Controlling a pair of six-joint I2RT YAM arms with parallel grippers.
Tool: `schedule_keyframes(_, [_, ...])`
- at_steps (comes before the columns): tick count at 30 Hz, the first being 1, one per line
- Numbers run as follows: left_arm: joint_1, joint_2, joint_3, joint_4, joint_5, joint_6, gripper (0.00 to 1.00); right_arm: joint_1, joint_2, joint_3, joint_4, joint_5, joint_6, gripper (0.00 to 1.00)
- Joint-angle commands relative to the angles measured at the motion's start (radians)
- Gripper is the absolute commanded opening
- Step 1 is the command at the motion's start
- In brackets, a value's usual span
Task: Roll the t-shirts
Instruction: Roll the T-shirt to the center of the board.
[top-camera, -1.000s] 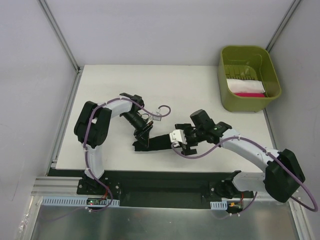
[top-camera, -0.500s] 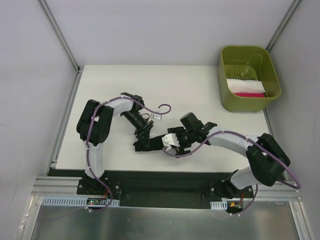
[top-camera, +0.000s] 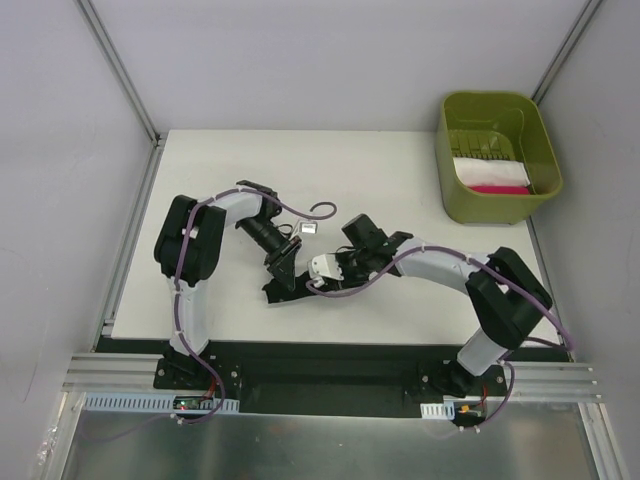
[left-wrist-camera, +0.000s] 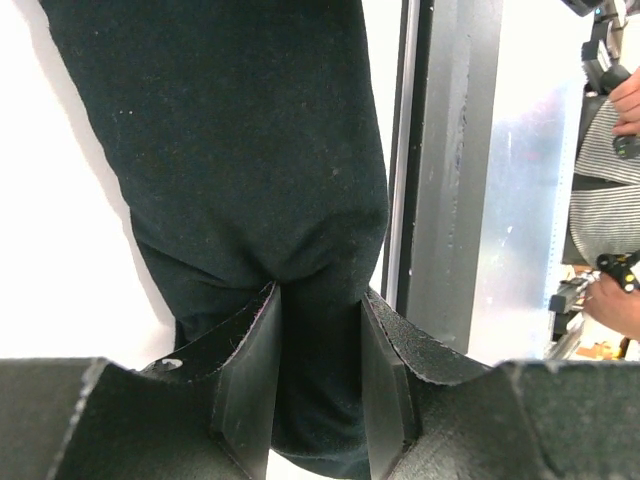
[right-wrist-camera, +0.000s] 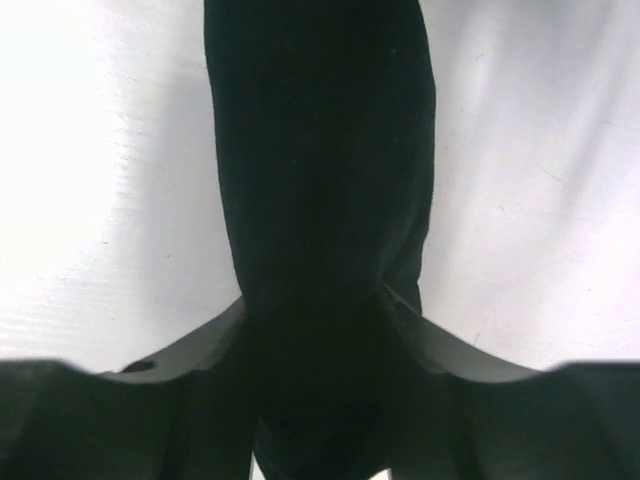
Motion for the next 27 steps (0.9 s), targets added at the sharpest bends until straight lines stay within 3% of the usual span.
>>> schedule_keyframes(1, [0.034, 0.039, 0.038, -0.139, 0.017, 0.104, 0.33, -0.032, 0.101, 0.145, -0.305, -0.09, -0.066, 0.4])
schedule_keyframes(5, [0.057, 0.085, 0.067, -0.234, 0.005, 0.152, 0.33, -0.067, 0.237, 0.413, -0.647, -0.22, -0.19, 0.34])
schedule_keyframes(6, [0.066, 0.087, 0.069, -0.24, 0.006, 0.15, 0.33, -0.073, 0.274, 0.477, -0.809, -0.229, -0.253, 0.33])
schedule_keyframes(9, [0.091, 0.087, 0.078, -0.243, 0.027, 0.126, 0.34, -0.091, 0.369, 0.609, -0.991, -0.26, -0.313, 0.31])
schedule_keyframes(13, [0.126, 0.074, 0.089, -0.173, 0.024, 0.006, 0.43, -0.11, 0.414, 0.676, -1.072, -0.285, -0.339, 0.32])
schedule_keyframes(18, [0.186, -0.005, 0.101, 0.055, -0.044, -0.253, 0.48, -0.142, 0.443, 0.733, -1.105, -0.325, -0.315, 0.33])
schedule_keyframes(27, [0.249, -0.26, 0.052, 0.181, -0.205, -0.429, 0.52, -0.139, 0.532, 0.828, -1.08, -0.409, -0.097, 0.26])
